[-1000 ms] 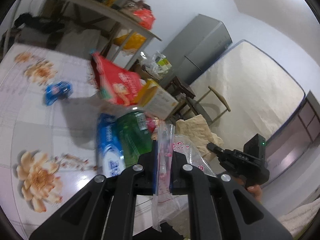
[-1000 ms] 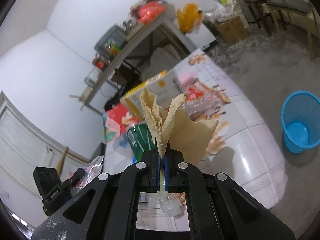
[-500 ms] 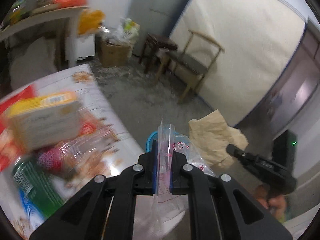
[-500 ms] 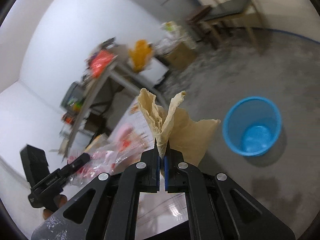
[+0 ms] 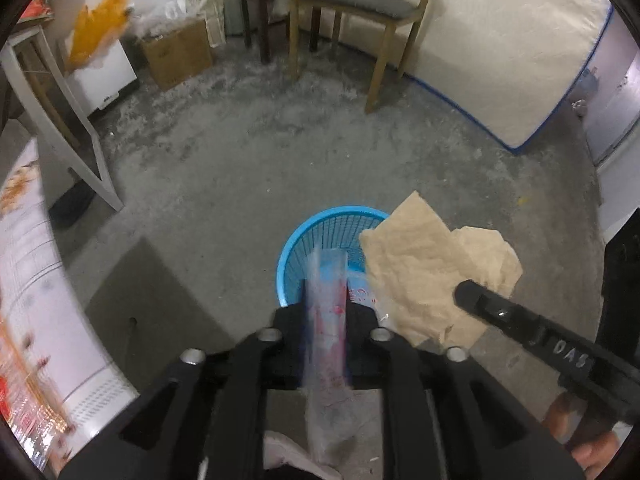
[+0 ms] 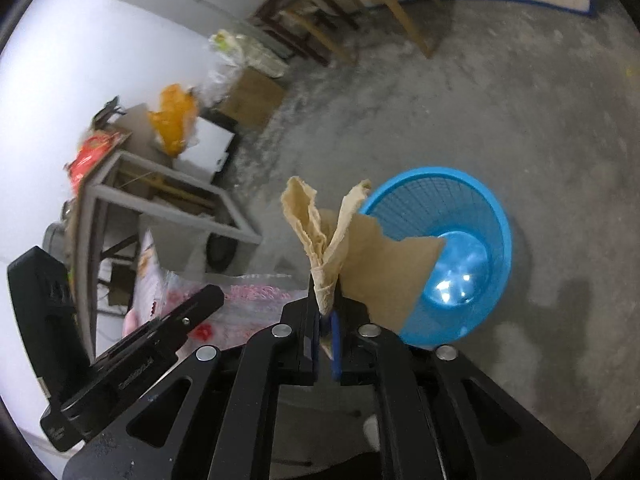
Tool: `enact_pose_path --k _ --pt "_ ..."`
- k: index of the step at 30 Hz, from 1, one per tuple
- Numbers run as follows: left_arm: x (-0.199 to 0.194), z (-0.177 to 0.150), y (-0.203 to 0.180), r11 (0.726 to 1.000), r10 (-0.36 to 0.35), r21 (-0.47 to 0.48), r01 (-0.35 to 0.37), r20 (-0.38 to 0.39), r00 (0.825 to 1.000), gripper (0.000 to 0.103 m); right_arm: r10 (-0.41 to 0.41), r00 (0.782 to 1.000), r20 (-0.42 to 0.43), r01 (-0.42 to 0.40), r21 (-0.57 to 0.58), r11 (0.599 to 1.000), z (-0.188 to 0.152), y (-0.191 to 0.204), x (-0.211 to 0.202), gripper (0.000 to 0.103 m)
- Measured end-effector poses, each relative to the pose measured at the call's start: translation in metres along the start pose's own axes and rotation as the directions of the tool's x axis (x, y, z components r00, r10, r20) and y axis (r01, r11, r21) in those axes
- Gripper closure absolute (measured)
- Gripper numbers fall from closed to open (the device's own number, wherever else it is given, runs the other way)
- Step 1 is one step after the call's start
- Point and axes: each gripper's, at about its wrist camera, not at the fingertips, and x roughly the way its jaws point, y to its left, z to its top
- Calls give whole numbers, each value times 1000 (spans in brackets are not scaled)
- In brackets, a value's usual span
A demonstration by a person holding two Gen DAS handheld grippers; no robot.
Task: Collect trash
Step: 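Carry the plastic bag and paper bag over the blue wastebasket with both tools, then open both tools to drop the bags into the blue wastebasket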
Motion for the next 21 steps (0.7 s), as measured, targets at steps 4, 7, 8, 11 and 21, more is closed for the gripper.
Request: enact_pose_path --k 4,7,8,11,21 --pt "31 16 5 997 18 -80 -19 -4 1000 41 -28 998 -53 31 56 998 12 -25 42 71" --pt "34 21 10 993 -11 -116 8 -23 1000 40 -68 995 -70 73 77 994 14 -39 59 67" --pt "31 20 12 992 -16 -125 13 -20 1000 40 -66 995 -70 72 82 994 13 -41 59 64" --pt "15 16 15 989 -34 -141 35 9 999 38 -51 997 -55 55 79 995 9 -43 49 59" --pt "-105 -33 5 991 -131 -11 134 147 980 38 2 1000 20 -1 -41 999 -28 -22 -22 48"
